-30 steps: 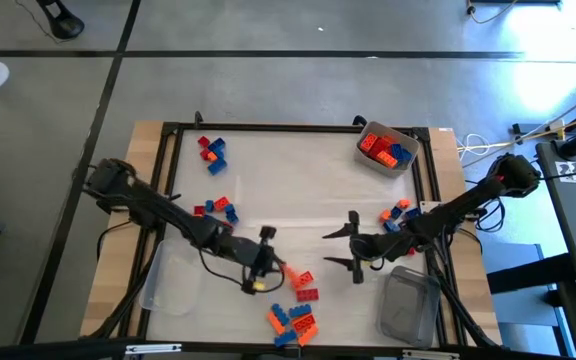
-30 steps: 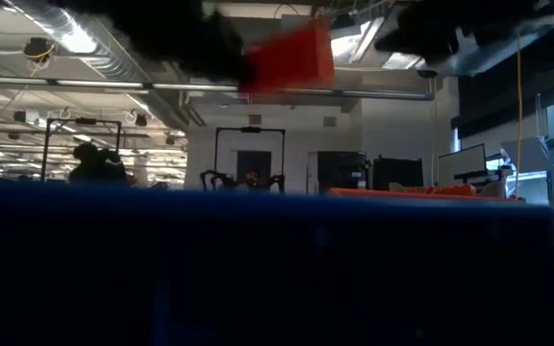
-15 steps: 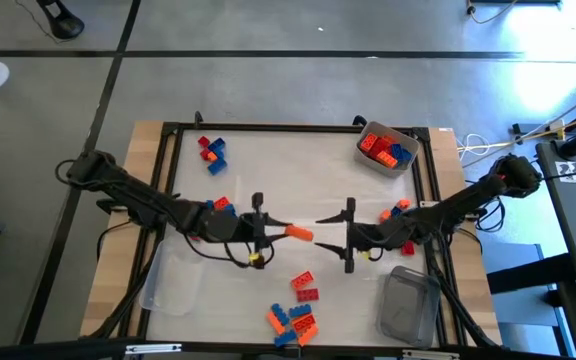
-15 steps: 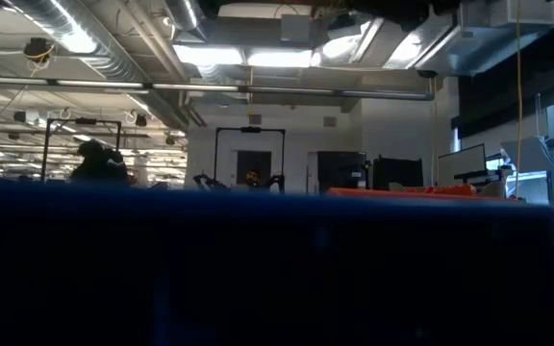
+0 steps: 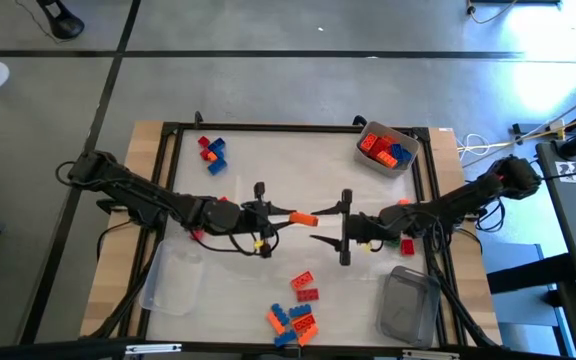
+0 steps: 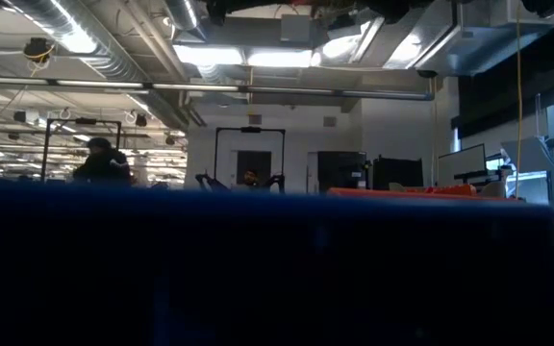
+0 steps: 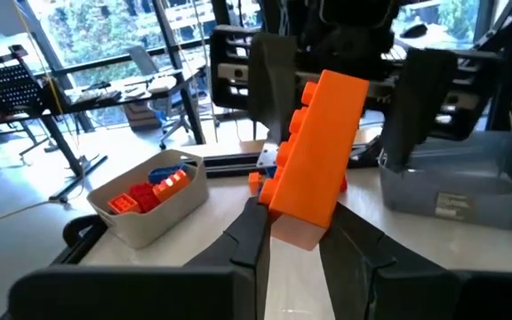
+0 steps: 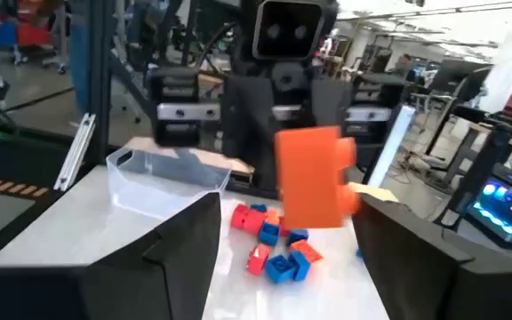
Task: Sort blocks by size
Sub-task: Put the orange game piece into the gray bin
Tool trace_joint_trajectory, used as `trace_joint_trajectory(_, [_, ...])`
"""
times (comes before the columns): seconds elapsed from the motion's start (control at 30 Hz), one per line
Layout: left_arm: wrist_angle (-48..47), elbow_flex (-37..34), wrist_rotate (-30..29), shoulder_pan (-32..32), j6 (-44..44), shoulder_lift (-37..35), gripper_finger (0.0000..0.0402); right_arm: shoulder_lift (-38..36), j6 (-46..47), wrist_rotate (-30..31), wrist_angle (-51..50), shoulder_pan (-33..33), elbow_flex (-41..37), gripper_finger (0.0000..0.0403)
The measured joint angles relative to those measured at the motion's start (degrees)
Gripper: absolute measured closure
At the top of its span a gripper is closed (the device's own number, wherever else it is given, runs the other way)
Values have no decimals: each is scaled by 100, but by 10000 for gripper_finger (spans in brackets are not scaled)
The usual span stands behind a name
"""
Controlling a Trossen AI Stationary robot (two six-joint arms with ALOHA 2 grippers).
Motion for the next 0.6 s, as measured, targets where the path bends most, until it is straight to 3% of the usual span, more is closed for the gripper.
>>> trace_joint_trajectory(0.33, [25,-2,73,-13,79,0,332,415,-38,-355,300,-273,121,158])
trace_joint_trajectory(0.6, [-59,-2,139,-26,40,0,332,630,-295,-337,328,-257,407,264])
